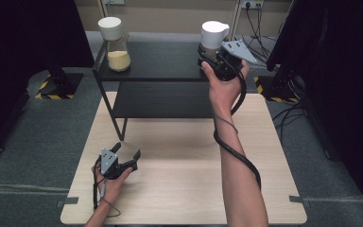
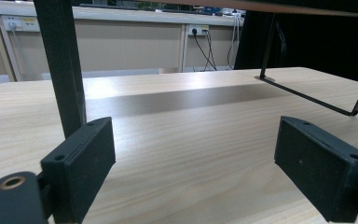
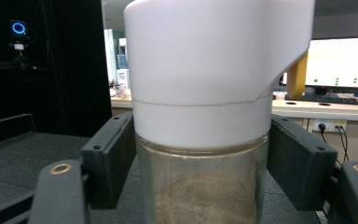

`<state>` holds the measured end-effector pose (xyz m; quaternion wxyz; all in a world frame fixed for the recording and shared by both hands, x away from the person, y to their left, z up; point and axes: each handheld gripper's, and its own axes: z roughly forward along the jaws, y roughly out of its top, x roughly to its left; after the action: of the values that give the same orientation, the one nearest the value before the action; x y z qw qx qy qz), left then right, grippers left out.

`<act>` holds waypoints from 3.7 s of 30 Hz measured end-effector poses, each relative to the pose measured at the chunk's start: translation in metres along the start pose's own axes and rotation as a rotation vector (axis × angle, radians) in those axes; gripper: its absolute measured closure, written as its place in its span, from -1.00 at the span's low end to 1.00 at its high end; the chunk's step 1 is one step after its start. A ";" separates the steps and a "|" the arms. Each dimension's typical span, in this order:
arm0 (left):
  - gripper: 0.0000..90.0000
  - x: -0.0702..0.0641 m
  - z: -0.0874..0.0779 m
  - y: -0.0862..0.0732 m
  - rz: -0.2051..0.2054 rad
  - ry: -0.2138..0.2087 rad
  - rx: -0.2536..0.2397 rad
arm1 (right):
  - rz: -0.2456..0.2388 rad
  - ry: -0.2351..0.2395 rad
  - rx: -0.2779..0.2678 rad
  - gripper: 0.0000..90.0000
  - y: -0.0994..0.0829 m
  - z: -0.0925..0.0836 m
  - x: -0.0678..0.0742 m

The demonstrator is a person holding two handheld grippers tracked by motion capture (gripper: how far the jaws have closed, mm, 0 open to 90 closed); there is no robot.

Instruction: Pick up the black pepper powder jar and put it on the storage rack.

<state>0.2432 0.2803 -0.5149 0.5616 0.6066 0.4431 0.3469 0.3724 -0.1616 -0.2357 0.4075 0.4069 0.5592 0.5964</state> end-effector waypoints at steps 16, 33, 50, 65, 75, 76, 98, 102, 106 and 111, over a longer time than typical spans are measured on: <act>-0.73 0.000 0.000 0.000 0.004 0.002 0.000 | 0.027 0.068 0.021 -0.78 0.002 -0.019 -0.009; -0.73 -0.001 0.000 0.000 0.003 0.004 -0.003 | 0.012 0.148 0.023 -0.79 -0.013 -0.052 -0.020; -0.73 -0.001 0.000 0.000 0.004 0.005 -0.003 | -0.001 0.178 0.031 -0.81 -0.040 -0.086 -0.025; -0.73 -0.002 0.000 0.000 0.004 0.005 -0.003 | -0.006 0.182 0.045 -0.81 -0.061 -0.104 -0.033; -0.73 -0.002 0.000 -0.001 0.002 0.006 -0.005 | -0.011 0.188 0.068 -0.82 -0.077 -0.113 -0.035; -0.73 -0.002 0.000 -0.001 0.002 0.006 -0.005 | -0.009 0.189 0.069 -0.82 -0.079 -0.114 -0.035; -0.73 -0.001 0.000 -0.001 0.002 0.007 -0.005 | 0.021 0.198 0.117 -0.82 -0.121 -0.130 -0.040; -0.73 -0.002 0.000 -0.001 0.003 0.008 -0.004 | 0.022 0.195 0.124 -0.83 -0.127 -0.133 -0.042; -0.73 -0.002 0.000 -0.001 0.003 0.008 -0.004 | 0.021 0.191 0.133 -0.83 -0.133 -0.135 -0.043; -0.73 -0.002 0.000 -0.001 0.003 0.008 -0.004 | 0.019 0.185 0.150 -0.83 -0.140 -0.138 -0.045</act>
<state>0.2421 0.2789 -0.5154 0.5606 0.6045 0.4438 0.3510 0.2621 -0.2444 -0.3828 0.3171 0.3848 0.6335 0.5917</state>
